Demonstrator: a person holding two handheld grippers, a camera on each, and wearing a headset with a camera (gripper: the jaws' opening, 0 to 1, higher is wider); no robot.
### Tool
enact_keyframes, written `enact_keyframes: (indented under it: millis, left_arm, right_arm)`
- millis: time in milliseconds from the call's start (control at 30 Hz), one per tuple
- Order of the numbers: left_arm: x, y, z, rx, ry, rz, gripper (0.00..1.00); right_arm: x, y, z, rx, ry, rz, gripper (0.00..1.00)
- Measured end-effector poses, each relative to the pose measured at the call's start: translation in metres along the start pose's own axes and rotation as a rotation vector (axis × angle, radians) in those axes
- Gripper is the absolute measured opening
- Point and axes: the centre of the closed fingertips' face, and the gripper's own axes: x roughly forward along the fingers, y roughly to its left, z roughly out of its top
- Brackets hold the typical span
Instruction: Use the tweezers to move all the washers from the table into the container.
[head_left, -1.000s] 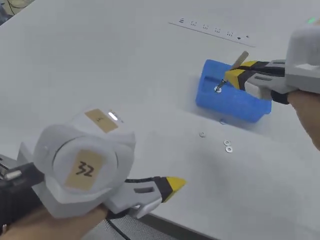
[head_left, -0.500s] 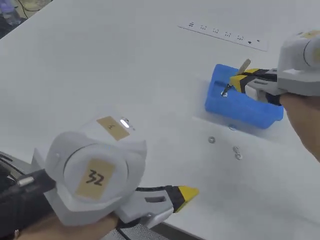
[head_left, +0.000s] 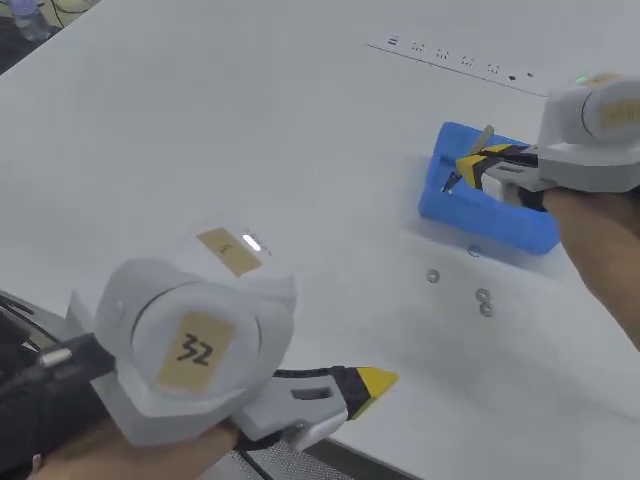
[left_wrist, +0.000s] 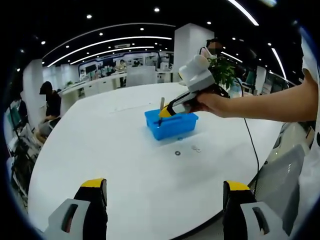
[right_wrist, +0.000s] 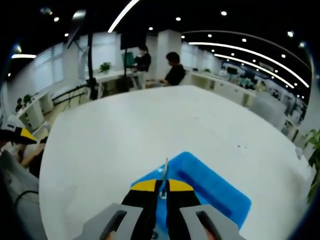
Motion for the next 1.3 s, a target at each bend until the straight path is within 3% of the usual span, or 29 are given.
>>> enact_keyframes:
  millis: [400, 700, 967, 1167, 1300]
  left_arm:
    - [-0.001, 0.001, 0.000, 0.008, 0.009, 0.008, 0.99]
    - [-0.001, -0.001, 0.000, 0.017, 0.008, 0.009, 0.99]
    - [-0.003, -0.005, 0.000, 0.022, 0.007, 0.002, 0.99]
    - [-0.003, -0.006, -0.001, 0.031, 0.014, 0.000, 0.99]
    - [-0.001, -0.007, -0.005, 0.030, 0.032, -0.006, 0.99]
  right_arm:
    - [-0.003, 0.000, -0.003, 0.021, -0.001, 0.008, 0.02]
    - [-0.035, -0.001, 0.016, 0.034, -0.071, 0.000, 0.02]
    - [-0.064, 0.009, 0.028, 0.039, -0.139, 0.003, 0.03]
    - [-0.076, 0.019, 0.027, 0.034, -0.165, 0.009, 0.03]
    - [-0.078, 0.029, 0.015, 0.058, -0.155, 0.025, 0.03]
